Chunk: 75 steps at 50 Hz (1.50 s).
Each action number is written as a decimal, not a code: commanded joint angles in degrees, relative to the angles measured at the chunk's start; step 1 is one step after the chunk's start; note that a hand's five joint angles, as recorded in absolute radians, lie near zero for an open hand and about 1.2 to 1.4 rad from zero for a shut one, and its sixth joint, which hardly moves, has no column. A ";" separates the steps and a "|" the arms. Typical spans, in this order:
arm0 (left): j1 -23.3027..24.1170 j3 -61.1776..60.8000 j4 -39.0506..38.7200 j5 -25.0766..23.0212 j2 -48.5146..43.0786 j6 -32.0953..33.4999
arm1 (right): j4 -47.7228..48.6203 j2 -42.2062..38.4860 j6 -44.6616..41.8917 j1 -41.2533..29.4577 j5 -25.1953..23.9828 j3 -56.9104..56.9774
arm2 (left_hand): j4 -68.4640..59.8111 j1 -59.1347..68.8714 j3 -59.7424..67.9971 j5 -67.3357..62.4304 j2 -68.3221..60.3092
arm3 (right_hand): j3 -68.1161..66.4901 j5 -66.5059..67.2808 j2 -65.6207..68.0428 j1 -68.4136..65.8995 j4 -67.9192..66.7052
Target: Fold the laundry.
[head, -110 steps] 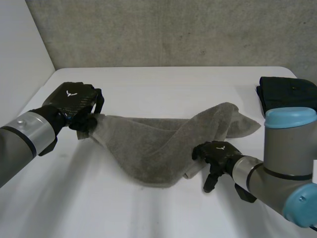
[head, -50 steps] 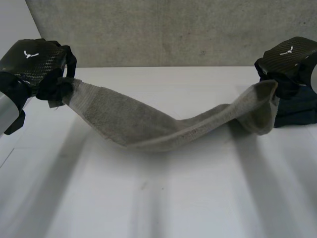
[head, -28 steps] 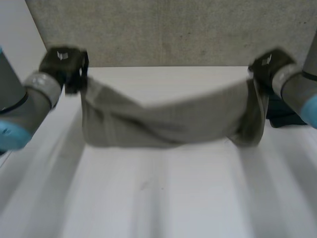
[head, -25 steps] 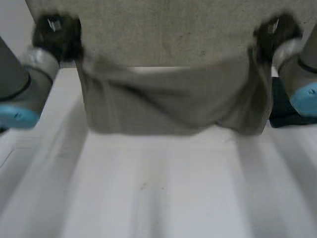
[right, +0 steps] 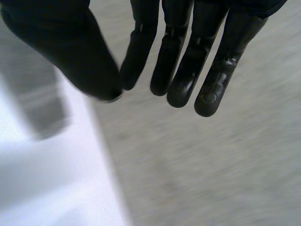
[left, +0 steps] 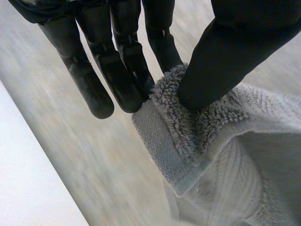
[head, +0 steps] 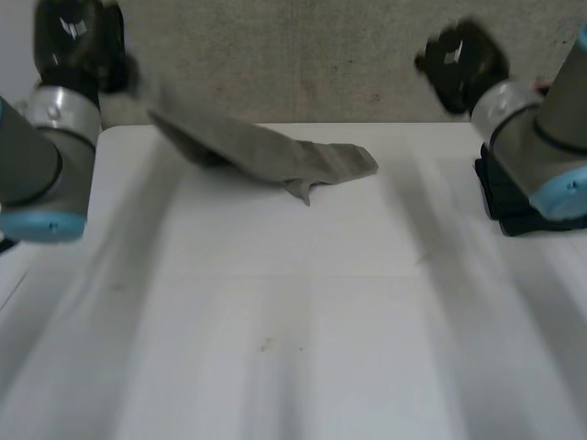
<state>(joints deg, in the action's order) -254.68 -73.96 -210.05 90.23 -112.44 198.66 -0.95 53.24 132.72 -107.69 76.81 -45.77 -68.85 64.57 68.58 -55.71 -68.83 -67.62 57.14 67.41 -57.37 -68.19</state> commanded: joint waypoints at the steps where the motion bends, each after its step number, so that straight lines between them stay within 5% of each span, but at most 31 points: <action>1: 0.58 -10.32 5.09 -0.94 5.99 0.06 | -8.20 -0.34 8.83 -0.24 2.03 -13.01 | -11.15 15.43 11.42 -14.29 -11.17 | 33.21 -32.72 -33.00 22.96 33.78; 12: 5.15 -12.70 11.15 -0.85 20.05 -0.29 | -3.37 6.87 43.81 -1.37 2.20 -28.22 | -11.15 15.43 11.42 -14.29 -11.17 | 57.62 -57.14 -57.41 47.37 58.19; 24: 12.97 -12.53 16.51 -0.41 28.76 -0.38 | 3.31 8.02 58.61 -14.99 5.72 -27.81 | -11.15 15.43 11.42 -14.29 -11.17 | 57.62 -57.14 -57.41 47.37 58.19; 34: 18.68 -13.14 18.89 0.03 33.33 -0.47 | 5.17 -1.02 58.62 -21.85 9.58 -16.30 | -11.15 15.43 11.42 -14.29 -11.17 | 57.62 -57.14 -57.41 47.37 58.19; 53: 19.30 -13.49 21.79 0.82 43.17 -3.10 | 4.99 -16.33 57.30 -22.03 10.47 -3.37 | -11.15 15.43 11.42 -14.29 -11.17 | 57.06 -56.57 -56.85 46.81 57.63; 60: 19.22 -13.58 21.97 0.82 45.72 -3.19 | 5.69 -16.50 54.66 -22.03 9.50 -2.66 | -11.15 15.43 11.42 -14.29 -11.17 | 18.58 -18.09 -18.36 8.33 19.14; 61: 19.22 -13.58 21.97 0.82 46.25 -3.19 | 6.04 -16.59 54.57 -21.86 9.41 -2.66 | -11.15 15.43 11.42 -14.29 -11.17 | 10.52 -10.03 -10.31 0.27 11.09; 62: 19.13 -13.58 22.05 0.82 46.43 -3.19 | 7.09 -16.68 54.49 -21.68 8.63 -2.58 | -11.15 15.43 11.42 -14.29 -11.17 | -11.87 12.36 12.08 -22.12 -11.31; 69: 17.55 -13.32 21.88 1.09 46.61 -3.19 | 10.62 -15.98 49.75 -18.44 5.98 -2.14 | -11.15 15.43 11.42 -14.29 -11.17 | -12.38 12.86 12.59 -22.63 -11.81; 75: 11.67 -13.14 21.53 0.91 45.55 -3.11 | 4.82 -5.01 29.99 -7.45 6.16 -2.75 | -11.15 15.43 11.42 -14.29 -11.17 | -12.38 12.86 12.59 -22.63 -11.81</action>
<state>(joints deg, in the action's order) -237.22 -87.33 -188.20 91.24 -65.77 195.50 8.48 38.23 180.79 -125.16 83.15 -47.96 -68.85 64.57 68.60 -55.71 -68.86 -67.78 56.27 67.14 -57.01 -68.14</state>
